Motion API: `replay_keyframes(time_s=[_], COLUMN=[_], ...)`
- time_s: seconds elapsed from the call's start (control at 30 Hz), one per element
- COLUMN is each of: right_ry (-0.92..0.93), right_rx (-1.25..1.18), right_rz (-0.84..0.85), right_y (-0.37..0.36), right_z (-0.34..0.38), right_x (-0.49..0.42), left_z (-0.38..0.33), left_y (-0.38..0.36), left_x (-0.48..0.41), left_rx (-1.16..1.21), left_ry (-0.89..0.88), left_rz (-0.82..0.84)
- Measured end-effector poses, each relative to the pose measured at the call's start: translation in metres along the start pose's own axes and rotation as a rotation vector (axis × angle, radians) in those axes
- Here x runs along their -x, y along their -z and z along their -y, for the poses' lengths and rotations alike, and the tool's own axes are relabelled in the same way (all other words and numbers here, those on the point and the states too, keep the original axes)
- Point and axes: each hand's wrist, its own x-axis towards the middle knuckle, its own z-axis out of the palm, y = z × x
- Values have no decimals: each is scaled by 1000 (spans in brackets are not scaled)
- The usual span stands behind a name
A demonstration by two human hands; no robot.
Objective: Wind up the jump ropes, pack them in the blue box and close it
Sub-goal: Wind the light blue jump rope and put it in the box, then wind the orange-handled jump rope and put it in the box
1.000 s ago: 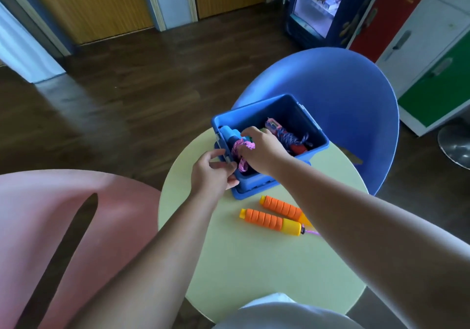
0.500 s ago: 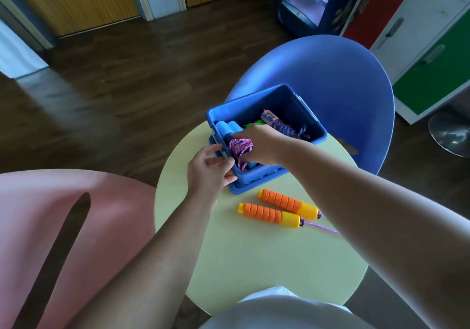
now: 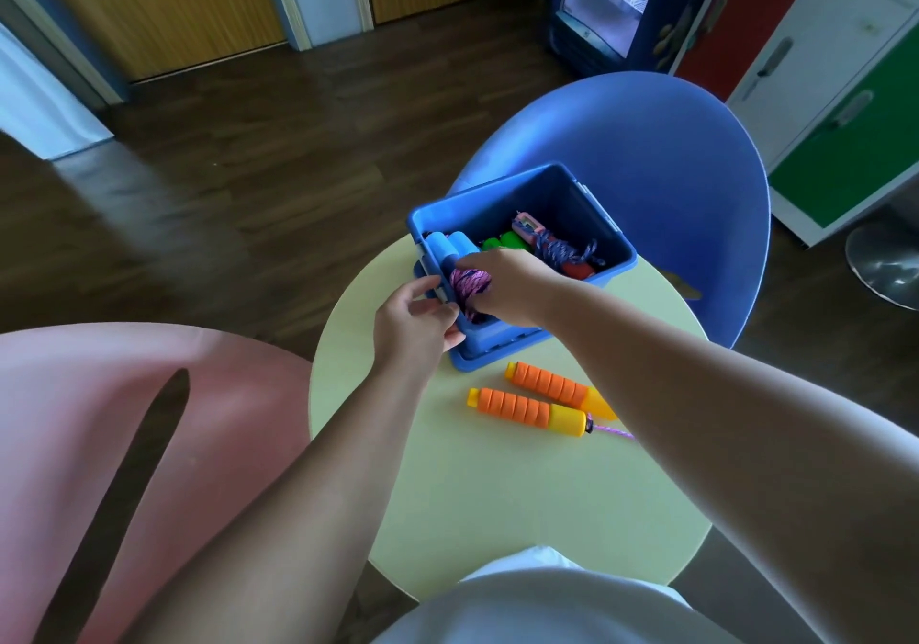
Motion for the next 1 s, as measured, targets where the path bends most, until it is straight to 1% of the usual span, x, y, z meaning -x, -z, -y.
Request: replay_keyframes(time_s=[0.1, 0.2, 0.3, 0.37, 0.43, 0.47, 0.53, 0.6, 0.7, 0.77, 0.83, 1.0], right_ry=[3, 29, 49, 31, 1, -24, -116, -186, -200, -185, -161, -115], right_rx=[-61, -90, -306, -468, -572, -614, -681, -655, -427, -282, -233, -268], right_rz=[-41, -151, -297, -398, -494, -513, -449, -285, -41, 64, 81, 45], right_y=[6, 10, 13, 12, 4, -2, -19, -37, -59, -64, -69, -81], right_z=[-5, -15, -23, -31, -44, -52, -71, -88, -110, -120, -127, -132], right_x=[15, 30, 50, 66, 79, 84, 91, 98, 105, 109, 112, 116], left_z=[2, 6, 16, 28, 44, 52, 71, 91, 113, 124, 134, 160], left_y=[2, 5, 9, 12, 14, 15, 15, 12, -2, -17, -30, -56], left_x=[6, 15, 26, 34, 42, 46, 53, 60, 70, 77, 81, 81], left_rx=[32, -11, -103, -154, -207, -243, -320, -320, -308, -337, -380, -369], left_ry=[5, -6, -39, -49, -20, 16, 126, 237, 300, 306, 257, 115], left_rz=[22, 26, 11, 7, 7, 6, 11, 24, 48, 47, 29, -72])
